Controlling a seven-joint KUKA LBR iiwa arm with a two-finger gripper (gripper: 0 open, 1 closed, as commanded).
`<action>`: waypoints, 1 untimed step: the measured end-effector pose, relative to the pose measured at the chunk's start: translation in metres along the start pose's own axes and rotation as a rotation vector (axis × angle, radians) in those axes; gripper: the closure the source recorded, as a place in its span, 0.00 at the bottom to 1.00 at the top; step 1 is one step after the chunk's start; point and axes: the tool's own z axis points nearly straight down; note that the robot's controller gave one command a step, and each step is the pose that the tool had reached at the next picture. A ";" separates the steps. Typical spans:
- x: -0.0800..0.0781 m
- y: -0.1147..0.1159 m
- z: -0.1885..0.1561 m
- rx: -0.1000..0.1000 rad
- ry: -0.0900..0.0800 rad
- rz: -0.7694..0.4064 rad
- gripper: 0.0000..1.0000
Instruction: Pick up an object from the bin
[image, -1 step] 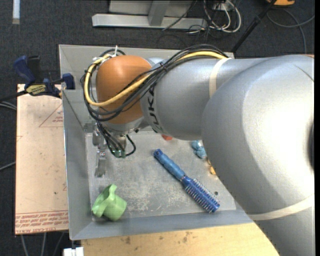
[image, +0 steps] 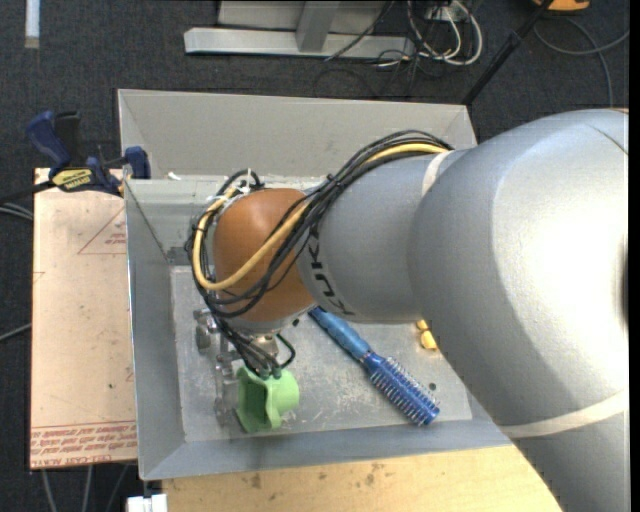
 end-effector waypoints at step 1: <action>0.041 -0.061 -0.003 0.001 -0.003 -0.249 0.00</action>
Offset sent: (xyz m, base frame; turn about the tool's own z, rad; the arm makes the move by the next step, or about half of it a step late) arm -0.0293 -0.0669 0.0043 -0.2527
